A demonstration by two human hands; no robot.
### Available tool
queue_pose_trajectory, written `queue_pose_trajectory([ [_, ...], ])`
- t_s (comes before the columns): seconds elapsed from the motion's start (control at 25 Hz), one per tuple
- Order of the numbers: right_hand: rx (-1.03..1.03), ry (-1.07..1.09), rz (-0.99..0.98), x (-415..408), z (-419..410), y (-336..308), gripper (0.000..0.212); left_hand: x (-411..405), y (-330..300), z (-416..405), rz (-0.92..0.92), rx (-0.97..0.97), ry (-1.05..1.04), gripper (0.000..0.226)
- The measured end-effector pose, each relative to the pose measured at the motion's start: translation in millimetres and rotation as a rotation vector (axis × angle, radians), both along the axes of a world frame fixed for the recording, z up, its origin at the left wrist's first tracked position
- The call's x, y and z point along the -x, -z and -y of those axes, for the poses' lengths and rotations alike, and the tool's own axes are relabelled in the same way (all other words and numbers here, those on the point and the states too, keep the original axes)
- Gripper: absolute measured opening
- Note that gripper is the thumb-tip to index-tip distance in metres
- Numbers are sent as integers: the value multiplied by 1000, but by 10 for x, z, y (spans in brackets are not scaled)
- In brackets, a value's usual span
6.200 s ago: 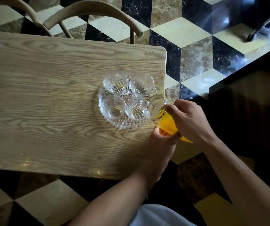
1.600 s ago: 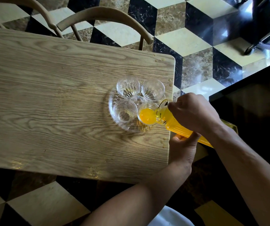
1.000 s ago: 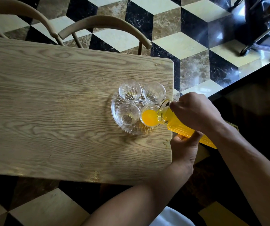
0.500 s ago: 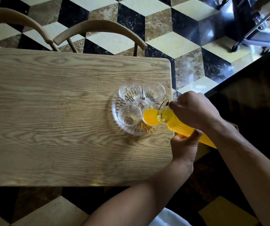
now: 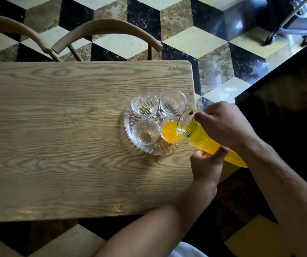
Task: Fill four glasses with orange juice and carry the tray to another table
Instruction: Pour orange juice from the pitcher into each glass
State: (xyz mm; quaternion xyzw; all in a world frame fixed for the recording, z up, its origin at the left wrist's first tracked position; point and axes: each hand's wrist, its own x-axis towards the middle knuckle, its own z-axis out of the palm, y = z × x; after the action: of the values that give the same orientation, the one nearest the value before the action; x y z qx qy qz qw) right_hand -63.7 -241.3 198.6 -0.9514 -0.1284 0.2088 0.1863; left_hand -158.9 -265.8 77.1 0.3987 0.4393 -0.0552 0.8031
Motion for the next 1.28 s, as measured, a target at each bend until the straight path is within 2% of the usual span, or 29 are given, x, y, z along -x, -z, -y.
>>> queue_pose_trajectory([
  [0.08, -26, 19, -10, -33, 25, -9, 44, -38, -37, -7, 0, -16, -8, 66],
  [0.24, -46, 40, -38, -176, 69, -32, 45, -191, -122, 1, -7, -92, -37, 84],
  [0.44, -73, 19, -32, -364, 75, -41, 47, -368, -191, 2, -14, -138, -81, 84],
  [0.68, -66, -66, -12, -563, 19, -58, 47, -563, -191, -2, -2, -85, -89, 62],
  [0.8, -51, -96, -3, -641, -29, -71, 47, -643, -255, -31, 9, -82, -113, 66],
  [0.96, -38, -125, -5, -737, -99, -76, 45, -745, -338, -87, 5, -133, -172, 85],
  [1.28, 19, -203, 26, -863, -230, -67, 43, -852, -364, -130, 33, -86, -224, 87],
])
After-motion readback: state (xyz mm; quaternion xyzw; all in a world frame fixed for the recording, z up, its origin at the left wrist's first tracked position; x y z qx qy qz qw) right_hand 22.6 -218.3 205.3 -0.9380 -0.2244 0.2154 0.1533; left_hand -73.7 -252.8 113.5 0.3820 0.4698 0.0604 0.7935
